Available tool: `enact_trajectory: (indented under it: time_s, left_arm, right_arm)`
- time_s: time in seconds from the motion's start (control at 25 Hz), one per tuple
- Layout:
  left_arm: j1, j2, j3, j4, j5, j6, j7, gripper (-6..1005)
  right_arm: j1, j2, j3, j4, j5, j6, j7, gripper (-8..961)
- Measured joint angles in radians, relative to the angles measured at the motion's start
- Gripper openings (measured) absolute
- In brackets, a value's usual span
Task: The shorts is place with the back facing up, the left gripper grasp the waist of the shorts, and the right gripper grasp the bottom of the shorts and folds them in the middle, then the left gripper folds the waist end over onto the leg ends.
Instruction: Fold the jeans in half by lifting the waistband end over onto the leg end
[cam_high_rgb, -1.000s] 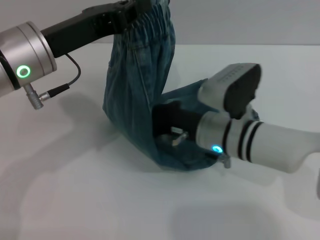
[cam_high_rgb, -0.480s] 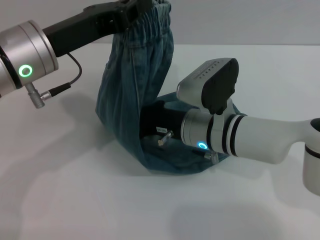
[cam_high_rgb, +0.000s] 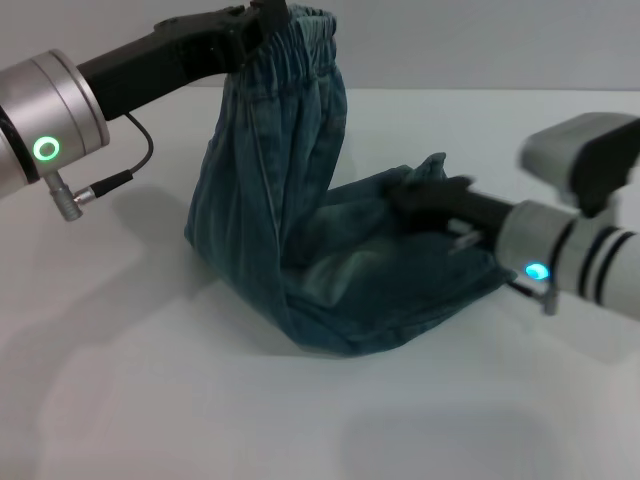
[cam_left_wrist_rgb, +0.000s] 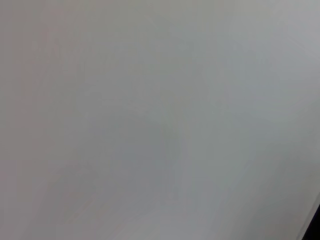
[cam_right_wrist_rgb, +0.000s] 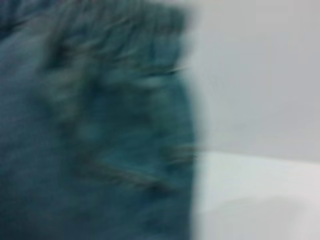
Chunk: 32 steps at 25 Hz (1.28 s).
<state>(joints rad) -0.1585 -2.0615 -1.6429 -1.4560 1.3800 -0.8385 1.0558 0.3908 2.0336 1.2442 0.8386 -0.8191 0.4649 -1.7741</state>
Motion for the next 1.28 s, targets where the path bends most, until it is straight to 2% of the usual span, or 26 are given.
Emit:
enact_trajectory:
  time_s: [0.16,0.24,0.44,0.76,1.04,1.28]
  left_arm:
    - [-0.007,-0.001,0.01,0.018,-0.001,0.015,0.02,6]
    - [-0.015,-0.002,0.014,0.034,-0.002,0.02,0.022,5]
    - [-0.031,-0.006,0.049,0.069,-0.006,0.042,0.023,5]
    - [-0.073,-0.007,0.114,0.114,-0.042,0.092,0.036,4]
    - [-0.094,-0.008,0.164,0.141,-0.111,0.143,0.096,6]
    - [-0.149,-0.01,0.219,0.227,-0.188,0.184,0.16,10]
  right_arm:
    - [-0.08,0.038,0.176,0.051,-0.155,-0.001,-0.013,134]
    - [-0.105,0.044,0.213,0.073,-0.179,-0.026,-0.024,135]
    - [-0.166,0.044,0.274,0.106,-0.191,-0.085,-0.054,136]
    - [-0.211,0.047,0.347,0.116,-0.185,-0.148,-0.068,138]
    - [-0.225,0.047,0.377,0.104,-0.184,-0.158,-0.068,140]
    - [-0.233,0.045,0.377,0.104,-0.188,-0.152,-0.063,141]
